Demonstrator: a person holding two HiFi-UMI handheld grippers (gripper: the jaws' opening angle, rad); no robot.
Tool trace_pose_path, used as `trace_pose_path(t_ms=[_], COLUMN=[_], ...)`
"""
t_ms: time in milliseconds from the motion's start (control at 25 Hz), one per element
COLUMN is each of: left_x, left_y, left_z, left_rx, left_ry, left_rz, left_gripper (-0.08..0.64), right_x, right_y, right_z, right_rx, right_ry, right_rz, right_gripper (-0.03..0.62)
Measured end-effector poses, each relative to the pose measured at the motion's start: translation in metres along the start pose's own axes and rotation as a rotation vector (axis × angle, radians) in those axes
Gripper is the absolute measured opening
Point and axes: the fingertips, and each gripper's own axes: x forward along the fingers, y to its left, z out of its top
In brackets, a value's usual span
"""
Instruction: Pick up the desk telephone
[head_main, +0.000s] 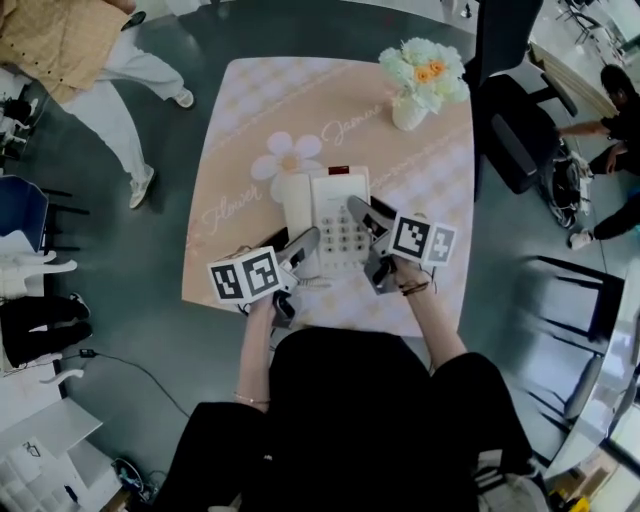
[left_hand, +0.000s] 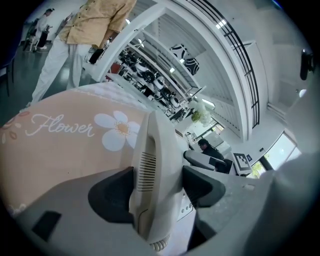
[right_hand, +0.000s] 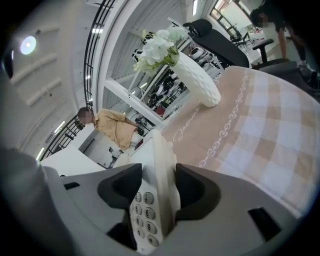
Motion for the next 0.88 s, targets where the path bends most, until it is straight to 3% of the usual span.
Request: trace_pose_path(t_ms=[880], left_x=[-0.067], left_y=[-0.067], left_z=[0.026], left_rx=[0.119], left_ry=[-0.120], left_rz=[-0.032], left_gripper=[0.299], right_x=[-0.063], right_y=[0.082], right_z=[0.033], right_rx=[-0.080], right_ry=[-0.141], right_rz=[0.087], right_gripper=[0.196])
